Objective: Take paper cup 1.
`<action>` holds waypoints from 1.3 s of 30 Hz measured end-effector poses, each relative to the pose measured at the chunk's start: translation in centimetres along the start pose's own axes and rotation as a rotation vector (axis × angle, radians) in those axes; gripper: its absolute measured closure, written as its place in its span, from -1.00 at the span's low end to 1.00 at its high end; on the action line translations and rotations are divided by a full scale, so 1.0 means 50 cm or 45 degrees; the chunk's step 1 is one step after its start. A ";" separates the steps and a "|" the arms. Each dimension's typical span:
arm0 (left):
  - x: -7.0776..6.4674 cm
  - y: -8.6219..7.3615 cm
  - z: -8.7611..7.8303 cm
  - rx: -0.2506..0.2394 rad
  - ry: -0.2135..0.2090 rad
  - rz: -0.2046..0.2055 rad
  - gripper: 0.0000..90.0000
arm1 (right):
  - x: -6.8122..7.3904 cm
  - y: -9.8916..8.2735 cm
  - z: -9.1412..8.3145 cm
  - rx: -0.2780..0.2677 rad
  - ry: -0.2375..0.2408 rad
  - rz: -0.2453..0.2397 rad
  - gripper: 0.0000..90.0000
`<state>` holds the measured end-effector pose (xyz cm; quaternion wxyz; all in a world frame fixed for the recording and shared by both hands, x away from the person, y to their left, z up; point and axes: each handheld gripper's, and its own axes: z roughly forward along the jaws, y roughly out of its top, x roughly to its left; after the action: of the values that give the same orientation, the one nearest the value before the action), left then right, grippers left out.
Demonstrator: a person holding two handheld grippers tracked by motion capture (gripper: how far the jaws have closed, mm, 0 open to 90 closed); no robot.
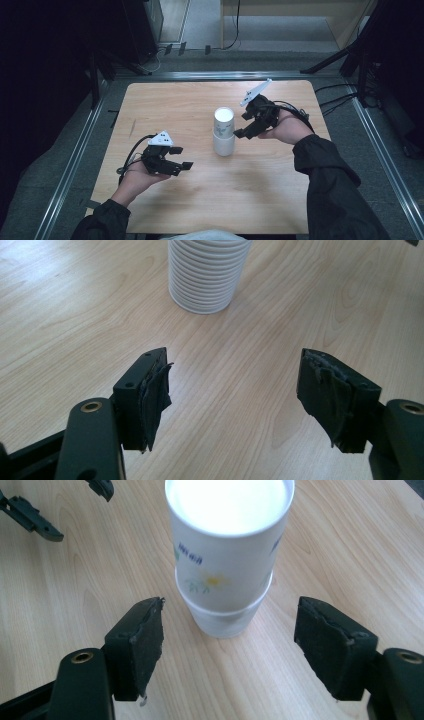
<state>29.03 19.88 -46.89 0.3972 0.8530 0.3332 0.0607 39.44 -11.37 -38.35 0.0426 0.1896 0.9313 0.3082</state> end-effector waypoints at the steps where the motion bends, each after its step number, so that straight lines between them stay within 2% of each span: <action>1: 0.000 0.000 0.000 -0.001 -0.002 0.000 -0.36 | -0.003 0.006 0.002 0.003 0.008 -0.004 -0.39; 4: 0.000 0.000 0.000 0.000 -0.006 0.000 -0.36 | -0.006 0.017 0.007 0.008 0.026 -0.019 -0.40; 5: 0.000 0.000 0.000 0.003 -0.010 0.004 -0.36 | -0.009 0.029 0.014 0.030 0.046 -0.032 -0.42; 7: -0.001 0.000 0.001 0.005 -0.014 0.007 -0.36 | -0.009 0.039 0.022 0.057 0.045 -0.058 -0.44; 13: -0.003 0.000 0.002 0.005 -0.022 0.016 -0.36 | -0.011 0.066 0.044 0.103 0.064 -0.086 -0.46; 19: -0.002 -0.001 0.002 0.000 -0.021 0.018 -0.37 | -0.011 0.091 0.052 0.102 0.055 -0.110 -0.46; 24: -0.003 0.000 0.001 -0.005 -0.025 0.022 -0.37 | -0.009 0.108 0.062 0.126 0.061 -0.128 -0.33; 33: -0.005 -0.001 0.001 0.001 -0.032 0.025 -0.38 | -0.004 0.116 0.050 0.138 0.067 -0.141 -0.27; 39: -0.004 0.001 -0.002 -0.007 -0.038 0.018 -0.41 | -0.003 0.128 0.026 0.134 0.064 -0.105 -0.27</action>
<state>28.86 19.82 -46.77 0.4040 0.8550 0.3210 0.0516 41.93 -5.98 -35.65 0.0216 0.1453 0.9539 0.2617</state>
